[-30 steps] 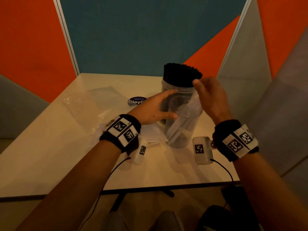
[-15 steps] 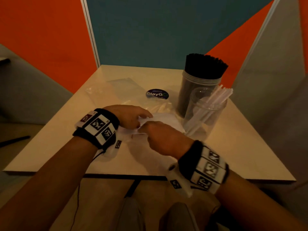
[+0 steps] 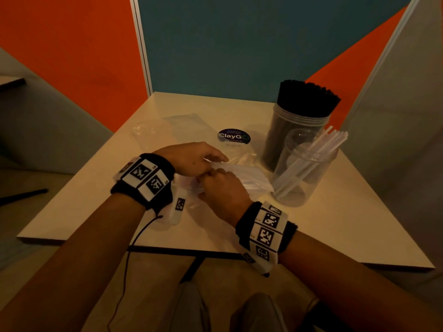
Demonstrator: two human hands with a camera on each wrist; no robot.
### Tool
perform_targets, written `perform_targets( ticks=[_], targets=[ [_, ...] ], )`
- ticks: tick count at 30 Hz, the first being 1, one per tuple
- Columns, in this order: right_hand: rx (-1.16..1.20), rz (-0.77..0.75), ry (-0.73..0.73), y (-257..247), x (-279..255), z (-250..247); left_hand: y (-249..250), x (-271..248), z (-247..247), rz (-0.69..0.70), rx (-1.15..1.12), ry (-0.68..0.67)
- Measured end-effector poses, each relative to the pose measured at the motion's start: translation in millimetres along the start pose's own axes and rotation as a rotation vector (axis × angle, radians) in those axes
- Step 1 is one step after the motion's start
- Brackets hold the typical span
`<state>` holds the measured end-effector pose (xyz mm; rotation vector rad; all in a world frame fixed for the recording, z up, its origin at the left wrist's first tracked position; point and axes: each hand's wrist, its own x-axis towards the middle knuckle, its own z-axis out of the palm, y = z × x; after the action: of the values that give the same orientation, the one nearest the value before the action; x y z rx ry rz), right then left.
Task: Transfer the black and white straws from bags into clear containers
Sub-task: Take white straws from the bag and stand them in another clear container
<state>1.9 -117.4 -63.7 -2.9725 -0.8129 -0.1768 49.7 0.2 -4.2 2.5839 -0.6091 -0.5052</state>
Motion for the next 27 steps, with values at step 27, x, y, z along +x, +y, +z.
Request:
perform_targets(
  ticks=[27],
  targets=[
    [0.311, 0.049, 0.028, 16.6, 1.6, -15.8, -18.5, -28.4, -13.4, 0.089, -0.318, 0.148]
  ],
)
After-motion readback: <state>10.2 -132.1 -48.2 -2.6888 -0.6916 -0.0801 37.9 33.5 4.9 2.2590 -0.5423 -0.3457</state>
